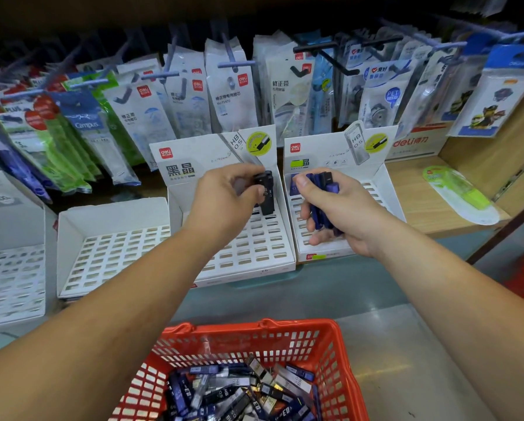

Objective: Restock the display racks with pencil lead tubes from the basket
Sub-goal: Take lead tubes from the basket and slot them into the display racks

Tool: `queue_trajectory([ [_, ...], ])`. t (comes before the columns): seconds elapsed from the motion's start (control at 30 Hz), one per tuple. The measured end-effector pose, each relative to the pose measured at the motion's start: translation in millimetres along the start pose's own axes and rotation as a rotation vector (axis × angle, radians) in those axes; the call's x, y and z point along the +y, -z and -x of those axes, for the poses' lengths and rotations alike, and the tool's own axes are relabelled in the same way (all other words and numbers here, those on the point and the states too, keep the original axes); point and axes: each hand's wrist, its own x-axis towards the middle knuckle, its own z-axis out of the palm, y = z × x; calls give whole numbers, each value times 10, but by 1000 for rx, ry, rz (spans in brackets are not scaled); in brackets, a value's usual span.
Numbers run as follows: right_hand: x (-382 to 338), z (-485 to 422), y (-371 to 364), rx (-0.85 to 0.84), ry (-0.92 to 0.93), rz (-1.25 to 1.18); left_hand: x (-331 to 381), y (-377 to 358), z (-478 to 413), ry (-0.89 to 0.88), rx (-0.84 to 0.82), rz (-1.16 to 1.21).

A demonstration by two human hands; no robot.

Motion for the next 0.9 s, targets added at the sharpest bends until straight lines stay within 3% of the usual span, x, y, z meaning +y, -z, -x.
queue_trajectory([
  [0.47, 43, -28, 205, 110, -37, -30, 42, -6, 46, -27, -41, -59],
  [0.73, 62, -23, 153, 74, -50, -13, -27, -40, 32, -33, -14, -89],
  [0.9, 54, -45, 99, 61, -51, 2, -89, -42, 19, -92, -26, -273],
])
